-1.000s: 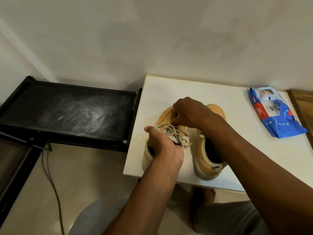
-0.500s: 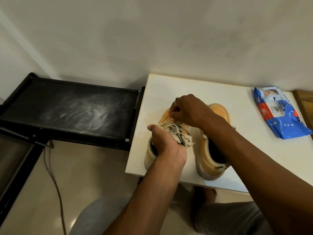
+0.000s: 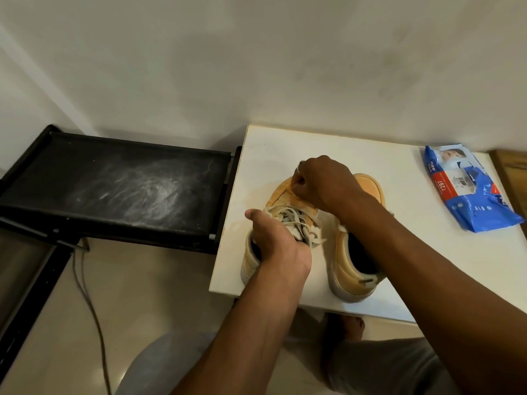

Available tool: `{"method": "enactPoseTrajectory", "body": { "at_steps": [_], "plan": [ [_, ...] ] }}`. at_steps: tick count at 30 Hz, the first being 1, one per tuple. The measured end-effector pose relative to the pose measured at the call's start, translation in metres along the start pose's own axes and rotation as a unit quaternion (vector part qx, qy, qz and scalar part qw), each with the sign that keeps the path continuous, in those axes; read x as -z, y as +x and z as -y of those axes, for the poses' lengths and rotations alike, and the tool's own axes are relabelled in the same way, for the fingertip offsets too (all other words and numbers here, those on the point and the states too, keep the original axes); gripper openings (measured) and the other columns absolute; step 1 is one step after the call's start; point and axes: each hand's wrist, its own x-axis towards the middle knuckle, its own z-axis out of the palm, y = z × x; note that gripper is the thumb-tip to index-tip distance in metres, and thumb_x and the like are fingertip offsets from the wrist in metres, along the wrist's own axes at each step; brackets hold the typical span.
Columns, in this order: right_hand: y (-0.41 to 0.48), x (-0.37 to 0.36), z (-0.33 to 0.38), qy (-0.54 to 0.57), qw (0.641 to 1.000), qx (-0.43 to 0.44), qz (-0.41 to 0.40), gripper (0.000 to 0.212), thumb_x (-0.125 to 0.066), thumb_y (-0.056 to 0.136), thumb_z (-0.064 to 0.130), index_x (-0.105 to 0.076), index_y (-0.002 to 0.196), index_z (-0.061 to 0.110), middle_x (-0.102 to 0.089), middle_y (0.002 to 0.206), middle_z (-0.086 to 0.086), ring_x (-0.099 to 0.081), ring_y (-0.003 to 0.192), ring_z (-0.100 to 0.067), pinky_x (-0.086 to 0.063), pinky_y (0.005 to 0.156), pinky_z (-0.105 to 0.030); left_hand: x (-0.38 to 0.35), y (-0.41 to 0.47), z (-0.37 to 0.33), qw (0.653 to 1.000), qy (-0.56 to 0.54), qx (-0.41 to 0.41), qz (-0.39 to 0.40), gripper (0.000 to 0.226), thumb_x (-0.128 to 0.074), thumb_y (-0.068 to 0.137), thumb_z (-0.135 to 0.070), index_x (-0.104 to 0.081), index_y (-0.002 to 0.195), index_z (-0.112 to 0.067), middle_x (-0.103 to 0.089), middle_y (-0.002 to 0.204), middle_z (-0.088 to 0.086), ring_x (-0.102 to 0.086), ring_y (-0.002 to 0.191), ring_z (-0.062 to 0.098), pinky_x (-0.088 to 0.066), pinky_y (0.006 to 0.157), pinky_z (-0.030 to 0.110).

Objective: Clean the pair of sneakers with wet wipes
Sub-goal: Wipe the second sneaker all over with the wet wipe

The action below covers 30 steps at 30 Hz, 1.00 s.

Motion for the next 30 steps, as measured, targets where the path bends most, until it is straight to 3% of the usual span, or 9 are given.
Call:
{"method": "enactPoseTrajectory", "body": {
  "at_steps": [3,8,14,20,22,26,28,30],
  "plan": [
    [0.000,-0.004,0.001,-0.029,0.998,-0.005,-0.061,0.016,-0.058,0.088,0.025,-0.071,0.095,0.021,-0.069,0.087,-0.002,-0.063,0.080,-0.023,-0.044,0.062,-0.030,0.001,0.002,0.000,1.000,0.003,-0.003,-0.002,0.047,-0.035,0.097,-0.057,-0.049,0.124,-0.021,-0.061,0.115,0.015,-0.066,0.088,0.031,-0.053,0.091,0.046],
    [-0.003,0.004,0.000,0.045,0.995,0.036,0.081,0.012,-0.062,0.085,0.025,-0.073,0.091,0.025,-0.070,0.085,0.007,-0.063,0.081,-0.015,-0.055,0.070,-0.035,0.001,0.001,-0.001,1.000,-0.002,0.000,-0.003,0.046,-0.036,0.097,-0.056,-0.048,0.124,-0.021,-0.061,0.114,0.015,-0.066,0.091,0.032,-0.052,0.094,0.047],
    [0.000,0.001,-0.008,-0.034,0.997,-0.027,-0.069,0.016,-0.057,0.086,0.022,-0.071,0.092,0.017,-0.068,0.084,-0.004,-0.063,0.074,-0.024,-0.049,0.061,-0.031,0.000,0.002,-0.001,1.000,-0.002,-0.002,-0.009,0.051,-0.036,0.096,-0.056,-0.044,0.131,-0.020,-0.058,0.121,0.016,-0.064,0.093,0.032,-0.051,0.093,0.048],
    [-0.002,0.003,-0.002,0.074,0.992,0.042,0.091,0.011,-0.065,0.084,0.023,-0.074,0.091,0.024,-0.072,0.087,0.007,-0.064,0.082,-0.013,-0.055,0.073,-0.035,0.000,0.002,-0.001,1.000,-0.017,-0.004,0.002,0.049,-0.036,0.097,-0.056,-0.047,0.129,-0.020,-0.061,0.113,0.014,-0.066,0.089,0.031,-0.052,0.093,0.046],
    [0.000,0.005,-0.006,0.072,0.993,0.024,0.092,0.011,-0.066,0.083,0.025,-0.074,0.092,0.025,-0.071,0.087,0.008,-0.063,0.081,-0.011,-0.056,0.073,-0.036,0.000,0.002,0.000,1.000,-0.012,-0.005,0.005,0.049,-0.036,0.097,-0.056,-0.047,0.128,-0.020,-0.061,0.113,0.014,-0.066,0.090,0.032,-0.052,0.093,0.047],
    [-0.001,0.002,-0.010,0.013,0.999,-0.002,-0.033,0.018,-0.060,0.088,0.025,-0.074,0.098,0.022,-0.071,0.090,0.003,-0.064,0.079,-0.017,-0.048,0.062,-0.028,0.000,0.002,-0.001,1.000,-0.007,-0.005,-0.005,0.051,-0.036,0.096,-0.056,-0.044,0.132,-0.021,-0.057,0.121,0.016,-0.064,0.094,0.033,-0.051,0.093,0.048],
    [-0.002,0.002,-0.008,0.036,0.999,0.008,-0.010,0.016,-0.061,0.088,0.023,-0.075,0.097,0.021,-0.072,0.090,0.003,-0.065,0.081,-0.017,-0.052,0.066,-0.030,-0.001,0.002,-0.001,1.000,-0.009,-0.004,-0.005,0.050,-0.036,0.096,-0.055,-0.044,0.132,-0.021,-0.057,0.121,0.016,-0.064,0.096,0.033,-0.051,0.094,0.049],
    [-0.003,0.004,-0.006,0.084,0.994,0.034,0.063,0.014,-0.065,0.087,0.022,-0.075,0.096,0.020,-0.072,0.090,0.005,-0.064,0.082,-0.013,-0.053,0.071,-0.029,-0.001,0.001,-0.001,1.000,-0.017,-0.003,-0.002,0.049,-0.037,0.097,-0.055,-0.045,0.130,-0.020,-0.059,0.119,0.016,-0.064,0.096,0.034,-0.050,0.095,0.049]
  ]
}}
